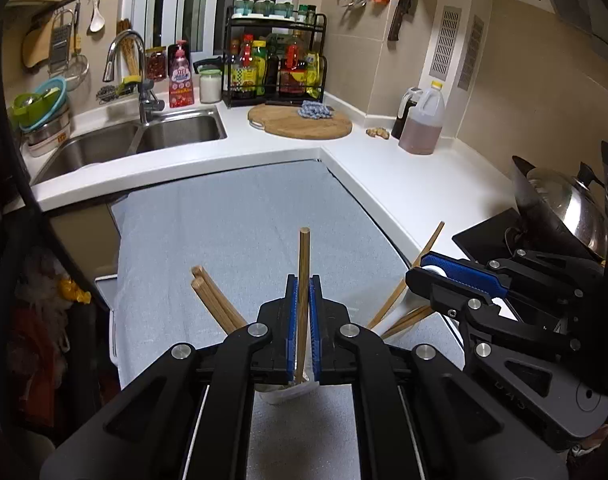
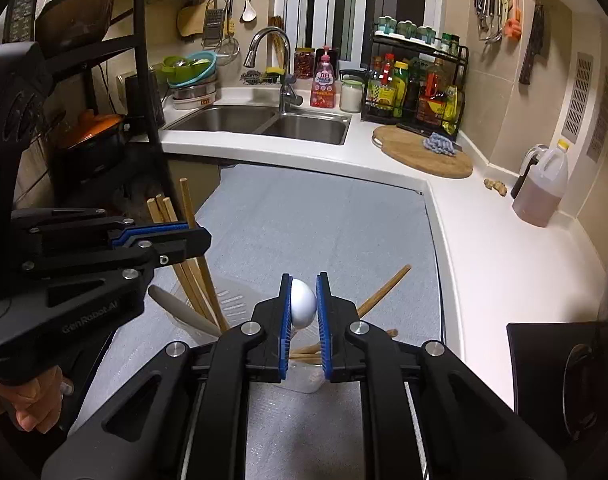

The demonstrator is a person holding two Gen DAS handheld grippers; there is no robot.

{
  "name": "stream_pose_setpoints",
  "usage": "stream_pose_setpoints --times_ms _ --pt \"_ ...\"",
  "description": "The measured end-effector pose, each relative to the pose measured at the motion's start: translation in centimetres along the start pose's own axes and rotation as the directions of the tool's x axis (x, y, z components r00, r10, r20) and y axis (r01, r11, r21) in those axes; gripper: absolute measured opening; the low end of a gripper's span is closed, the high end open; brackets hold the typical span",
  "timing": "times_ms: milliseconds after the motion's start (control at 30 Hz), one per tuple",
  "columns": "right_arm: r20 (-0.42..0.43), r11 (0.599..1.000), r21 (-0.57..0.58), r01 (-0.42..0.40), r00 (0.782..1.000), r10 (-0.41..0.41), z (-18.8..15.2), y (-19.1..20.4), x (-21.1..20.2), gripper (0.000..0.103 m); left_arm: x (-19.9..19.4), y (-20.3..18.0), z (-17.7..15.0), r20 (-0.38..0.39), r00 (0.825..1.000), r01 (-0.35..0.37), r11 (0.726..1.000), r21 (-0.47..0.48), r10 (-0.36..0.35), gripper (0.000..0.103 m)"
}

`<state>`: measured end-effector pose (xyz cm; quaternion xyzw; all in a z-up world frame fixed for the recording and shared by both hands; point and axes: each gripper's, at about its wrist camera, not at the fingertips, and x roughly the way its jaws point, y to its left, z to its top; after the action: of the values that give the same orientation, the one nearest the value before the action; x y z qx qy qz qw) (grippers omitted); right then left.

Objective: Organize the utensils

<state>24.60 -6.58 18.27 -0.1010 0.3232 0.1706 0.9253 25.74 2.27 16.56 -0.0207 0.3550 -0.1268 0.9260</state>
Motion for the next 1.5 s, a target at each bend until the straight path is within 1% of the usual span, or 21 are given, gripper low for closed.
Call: stream_pose_setpoints --times_ms 33,67,100,133,200,300,467,500,533,600,667,733,767,867,933,967,1067,1133,1233,1367,1500 --pt "0.006 1.0 0.003 0.008 1.0 -0.008 0.0 0.0 -0.2 0.019 -0.1 -0.1 0.0 -0.002 1.0 0.0 1.0 0.002 0.0 0.006" --pt "0.02 1.0 0.012 0.015 1.0 -0.015 0.0 -0.1 -0.6 0.033 -0.3 -0.2 -0.1 0.002 1.0 -0.002 1.0 0.007 0.002 0.007" --pt "0.034 1.0 0.024 0.015 0.999 -0.015 0.1 -0.4 -1.2 0.038 -0.6 -0.3 -0.1 0.009 1.0 -0.006 1.0 0.011 0.006 0.009" --pt "0.042 0.999 0.031 0.015 0.999 -0.017 0.1 -0.5 -1.6 0.04 -1.0 -0.3 -0.1 0.016 1.0 -0.007 1.0 0.009 0.007 0.015" --pt "0.062 0.999 0.035 0.027 0.998 -0.029 0.3 -0.7 -2.9 0.04 -2.1 -0.2 0.1 0.037 0.999 -0.007 1.0 -0.002 0.007 0.025" --pt "0.09 0.998 0.031 0.046 0.995 -0.048 0.2 -0.6 -4.8 0.041 -4.4 -0.3 0.1 0.075 0.997 -0.011 1.0 -0.012 0.011 0.027" --pt "0.152 0.996 0.063 0.068 0.985 -0.077 -1.1 -0.9 -9.0 0.05 -8.1 -1.0 -1.4 0.136 0.99 -0.029 1.0 -0.009 0.029 0.029" --pt "0.162 0.995 0.072 0.068 0.984 -0.079 -1.8 -0.9 -9.8 0.052 -8.7 -1.1 -1.9 0.147 0.989 -0.032 0.999 -0.008 0.033 0.034" --pt "0.169 0.995 0.078 0.07 0.982 -0.082 -2.2 -0.9 -10.4 0.056 -9.3 -1.3 -2.6 0.161 0.986 -0.037 0.999 -0.011 0.038 0.04" --pt "0.186 0.993 0.091 0.079 0.978 -0.095 -3.5 -0.9 -11.4 0.062 -10.3 -1.3 -4.1 0.181 0.982 -0.048 0.999 -0.023 0.052 0.044" --pt "0.199 0.99 0.109 0.088 0.974 -0.109 -5.2 -0.8 -12.1 0.073 -10.8 -1.3 -5.5 0.197 0.978 -0.059 0.998 -0.037 0.065 0.049" --pt "0.205 0.987 0.129 0.099 0.971 -0.124 -6.9 -0.6 -12.4 0.081 -11.0 -1.2 -7.4 0.21 0.974 -0.079 0.995 -0.06 0.09 0.059" --pt "0.21 0.985 0.137 0.106 0.969 -0.133 -7.6 -0.5 -12.4 0.086 -11.0 -1.2 -8.4 0.215 0.972 -0.086 0.994 -0.069 0.099 0.061" --pt "0.211 0.978 0.167 0.127 0.964 -0.161 -9.6 -0.3 -11.8 0.089 -10.6 -1.5 -10.6 0.22 0.967 -0.113 0.989 -0.098 0.132 0.073" --pt "0.219 0.977 0.168 0.129 0.962 -0.165 -10.5 -0.1 -11.4 0.092 -10.3 -1.7 -12.0 0.235 0.959 -0.134 0.983 -0.123 0.16 0.085" --pt "0.225 0.977 0.166 0.133 0.96 -0.169 -10.8 0.0 -11.2 0.095 -10.0 -1.9 -12.6 0.241 0.954 -0.152 0.98 -0.132 0.181 0.087" --pt "0.231 0.98 0.146 0.133 0.959 -0.164 -11.4 0.1 -10.7 0.096 -9.4 -2.3 -13.3 0.246 0.943 -0.195 0.97 -0.146 0.226 0.088" --pt "0.229 0.977 0.153 0.147 0.957 -0.18 -11.6 -0.2 -10.5 0.097 -9.2 -2.3 -13.2 0.247 0.94 -0.2 0.966 -0.161 0.236 0.093" --pt "0.236 0.977 0.167 0.135 0.956 -0.172 -11.6 -0.7 -10.5 0.098 -9.0 -2.5 -13.0 0.248 0.936 -0.214 0.963 -0.164 0.25 0.093" --pt "0.238 0.978 0.167 0.129 0.957 -0.166 -11.8 -0.6 -10.2 0.098 -8.9 -2.9 -13.6 0.253 0.932 -0.225 0.962 -0.157 0.26 0.094" --pt "0.235 0.978 0.164 0.132 0.957 -0.168 -12.0 -0.4 -10.3 0.098 -8.5 -2.5 -14.0 0.232 0.936 -0.232 0.959 -0.162 0.265 0.094"
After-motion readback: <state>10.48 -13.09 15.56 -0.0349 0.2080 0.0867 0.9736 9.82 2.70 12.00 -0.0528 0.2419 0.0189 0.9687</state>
